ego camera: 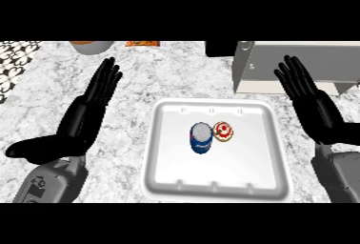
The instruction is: Pick the cupcake from the tray and place it in the tiered shelf
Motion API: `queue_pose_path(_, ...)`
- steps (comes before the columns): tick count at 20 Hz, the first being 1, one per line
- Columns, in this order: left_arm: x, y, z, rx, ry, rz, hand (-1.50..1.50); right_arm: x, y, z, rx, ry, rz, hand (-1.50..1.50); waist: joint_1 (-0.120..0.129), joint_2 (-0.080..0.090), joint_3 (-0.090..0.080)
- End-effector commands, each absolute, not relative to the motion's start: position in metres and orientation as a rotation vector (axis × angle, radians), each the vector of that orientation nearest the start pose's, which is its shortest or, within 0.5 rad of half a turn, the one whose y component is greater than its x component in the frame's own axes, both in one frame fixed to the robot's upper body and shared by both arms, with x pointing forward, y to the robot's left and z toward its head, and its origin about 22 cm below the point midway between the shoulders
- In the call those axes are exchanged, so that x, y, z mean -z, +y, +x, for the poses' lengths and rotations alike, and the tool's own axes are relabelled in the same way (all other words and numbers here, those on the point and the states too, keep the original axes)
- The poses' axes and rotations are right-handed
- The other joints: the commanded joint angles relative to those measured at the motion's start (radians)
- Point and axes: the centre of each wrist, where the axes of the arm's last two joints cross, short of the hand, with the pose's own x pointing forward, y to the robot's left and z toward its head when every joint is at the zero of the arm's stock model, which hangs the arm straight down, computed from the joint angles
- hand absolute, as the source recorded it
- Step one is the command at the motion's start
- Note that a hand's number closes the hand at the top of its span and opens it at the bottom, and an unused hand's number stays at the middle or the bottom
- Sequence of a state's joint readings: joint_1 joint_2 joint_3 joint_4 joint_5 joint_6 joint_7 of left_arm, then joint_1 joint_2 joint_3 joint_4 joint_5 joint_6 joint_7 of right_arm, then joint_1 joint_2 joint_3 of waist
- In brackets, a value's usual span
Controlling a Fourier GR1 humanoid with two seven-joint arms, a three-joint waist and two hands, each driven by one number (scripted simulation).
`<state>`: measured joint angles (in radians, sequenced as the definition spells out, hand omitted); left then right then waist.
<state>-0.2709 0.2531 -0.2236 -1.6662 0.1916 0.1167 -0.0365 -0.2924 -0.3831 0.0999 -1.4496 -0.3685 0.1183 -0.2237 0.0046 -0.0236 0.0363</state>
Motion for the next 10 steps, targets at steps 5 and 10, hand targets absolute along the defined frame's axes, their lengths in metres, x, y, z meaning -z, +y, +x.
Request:
queue_pose_path(5, 0.002, 0.272, 0.253, 0.049, -1.342, 0.102, 0.0, -0.117, -0.323, 0.328, -0.367, -1.993, 0.011, 1.5, 0.026, 0.041, -0.038)
queue_pose_path(10, 0.024, 0.275, 0.247, -0.007, -1.151, 0.055, 0.0, -0.065, -0.376, 0.325, -0.389, -1.546, -0.311, 1.5, 0.043, 0.05, -0.036)
